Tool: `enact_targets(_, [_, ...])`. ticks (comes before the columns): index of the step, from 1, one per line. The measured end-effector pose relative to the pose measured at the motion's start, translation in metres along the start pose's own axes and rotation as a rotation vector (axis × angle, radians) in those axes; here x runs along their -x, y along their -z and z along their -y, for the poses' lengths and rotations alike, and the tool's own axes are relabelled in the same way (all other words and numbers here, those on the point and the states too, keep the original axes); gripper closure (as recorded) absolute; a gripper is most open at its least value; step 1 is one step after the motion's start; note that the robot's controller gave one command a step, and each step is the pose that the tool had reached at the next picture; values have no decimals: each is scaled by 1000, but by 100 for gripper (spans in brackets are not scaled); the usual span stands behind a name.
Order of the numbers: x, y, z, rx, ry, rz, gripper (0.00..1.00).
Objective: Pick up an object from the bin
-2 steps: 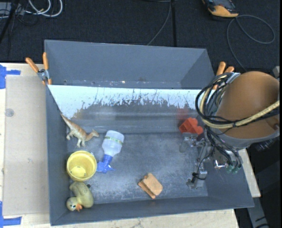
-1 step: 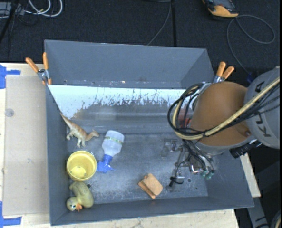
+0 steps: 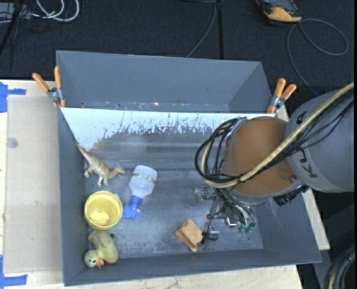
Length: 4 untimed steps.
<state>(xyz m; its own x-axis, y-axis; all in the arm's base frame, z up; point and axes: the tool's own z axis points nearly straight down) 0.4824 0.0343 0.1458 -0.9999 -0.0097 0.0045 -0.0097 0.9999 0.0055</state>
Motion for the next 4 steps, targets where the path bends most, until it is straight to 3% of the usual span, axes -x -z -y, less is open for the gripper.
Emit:
enact_targets(1, [0,-56,14,-6,59,5,0])
enact_targets(2, [7,-71,-16,0,389,5,100])
enact_targets(3, [7,-71,-16,0,389,5,100])
enact_targets(4, [3,-25,-16,2,398,-6,100])
